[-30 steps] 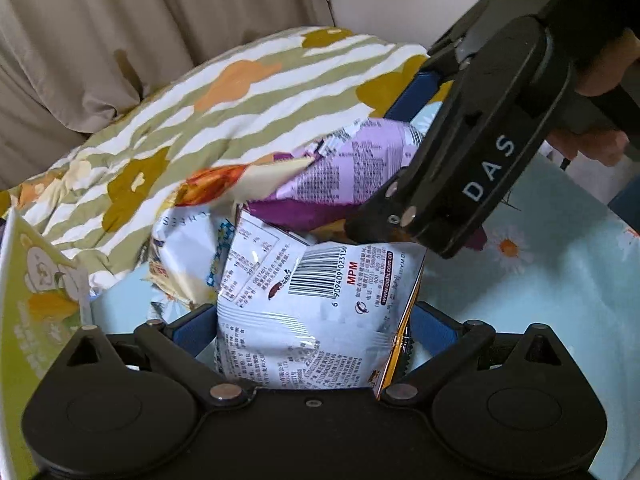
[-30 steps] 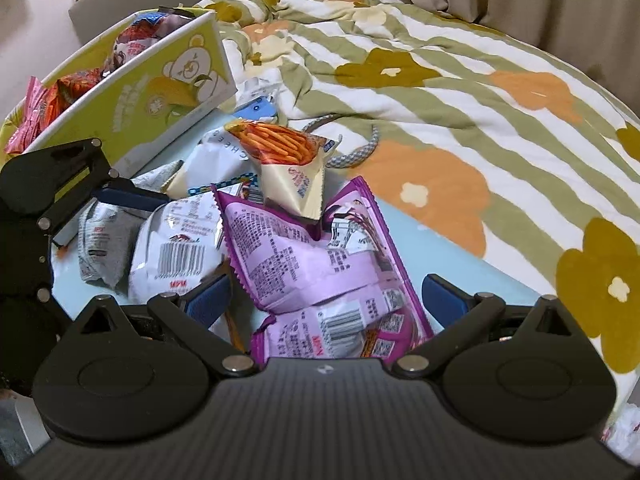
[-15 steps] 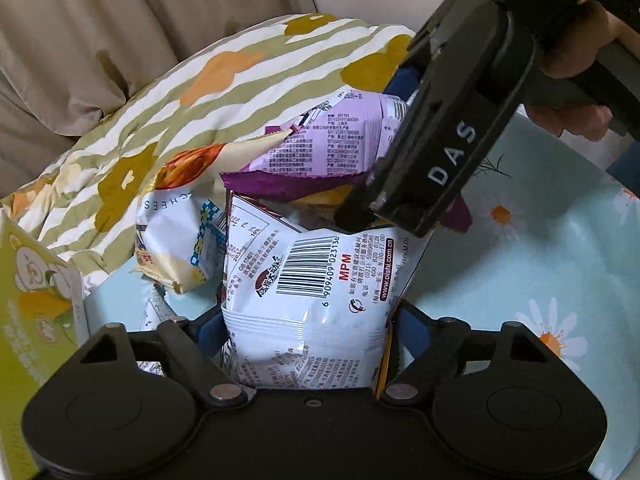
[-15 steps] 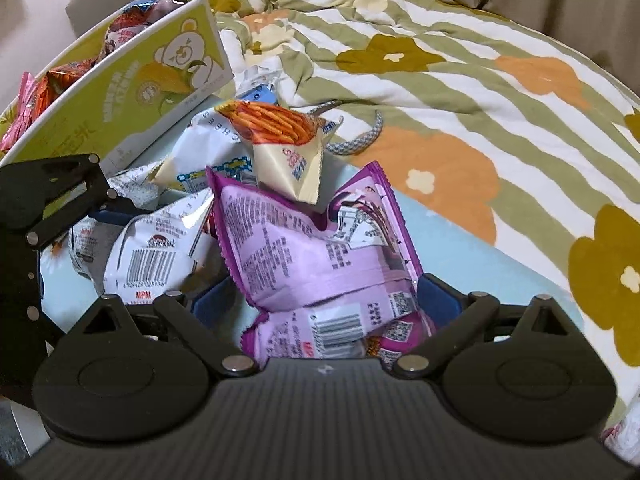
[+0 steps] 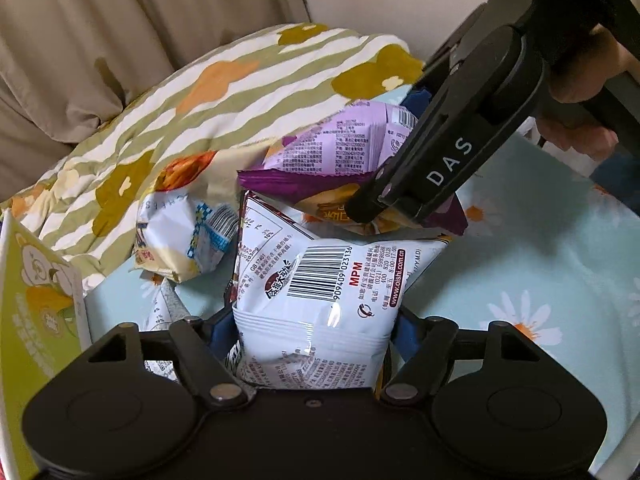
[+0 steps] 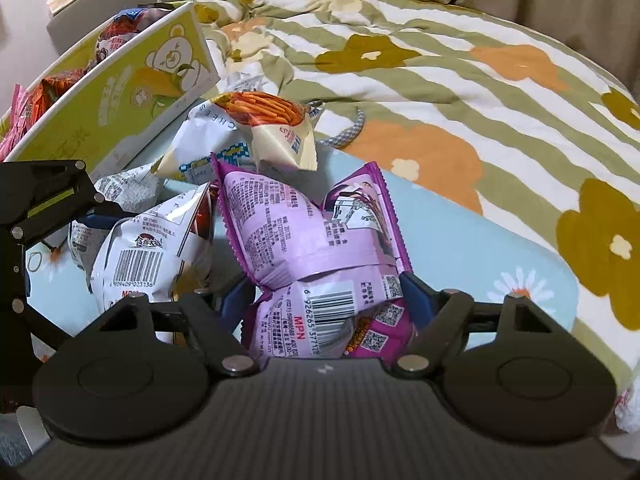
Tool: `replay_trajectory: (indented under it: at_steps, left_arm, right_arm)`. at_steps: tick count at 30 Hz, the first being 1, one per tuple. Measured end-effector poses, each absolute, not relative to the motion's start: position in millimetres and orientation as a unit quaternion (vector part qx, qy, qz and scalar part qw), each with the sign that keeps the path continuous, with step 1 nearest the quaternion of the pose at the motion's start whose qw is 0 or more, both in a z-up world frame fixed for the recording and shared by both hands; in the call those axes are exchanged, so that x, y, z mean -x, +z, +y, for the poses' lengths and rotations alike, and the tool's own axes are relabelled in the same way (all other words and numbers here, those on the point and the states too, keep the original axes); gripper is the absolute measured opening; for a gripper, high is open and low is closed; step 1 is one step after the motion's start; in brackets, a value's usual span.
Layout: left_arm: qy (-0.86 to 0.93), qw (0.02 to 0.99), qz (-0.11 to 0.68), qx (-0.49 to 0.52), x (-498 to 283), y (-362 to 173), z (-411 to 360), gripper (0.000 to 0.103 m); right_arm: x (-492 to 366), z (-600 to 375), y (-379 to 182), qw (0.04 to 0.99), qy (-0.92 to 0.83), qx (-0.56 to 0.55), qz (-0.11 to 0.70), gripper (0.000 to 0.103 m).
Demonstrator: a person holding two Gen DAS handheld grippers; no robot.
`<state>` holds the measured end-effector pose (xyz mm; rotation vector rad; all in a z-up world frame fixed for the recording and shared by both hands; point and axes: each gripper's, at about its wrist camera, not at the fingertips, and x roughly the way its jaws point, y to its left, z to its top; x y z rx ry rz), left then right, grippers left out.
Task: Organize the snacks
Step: 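Carry both bags into the cardboard box and open both tools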
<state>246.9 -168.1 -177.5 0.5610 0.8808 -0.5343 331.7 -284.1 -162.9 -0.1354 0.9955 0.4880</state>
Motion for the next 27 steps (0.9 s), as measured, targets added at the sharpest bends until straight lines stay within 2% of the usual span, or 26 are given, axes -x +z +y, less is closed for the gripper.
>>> replay_trajectory:
  at_steps: [9, 16, 27]
  left_arm:
    - [-0.262, 0.849, 0.381, -0.256, -227.3, -148.0, -174.9, 0.078]
    - [-0.246, 0.875, 0.34, -0.242, -207.4, -106.0, -164.9, 0.078]
    - [-0.157, 0.926, 0.289, -0.186, -174.8, -37.8, -93.4, 0.079]
  right_arm:
    - [-306.0, -299.0, -135.8, 0.868, 0.194, 0.042, 0.456, 0.09]
    - [-289.0, -299.6, -92.0, 0.883, 0.179, 0.038, 0.431, 0.09]
    - [-268.4, -250.3, -11.6, 0.909, 0.207, 0.048, 0.359, 0.09]
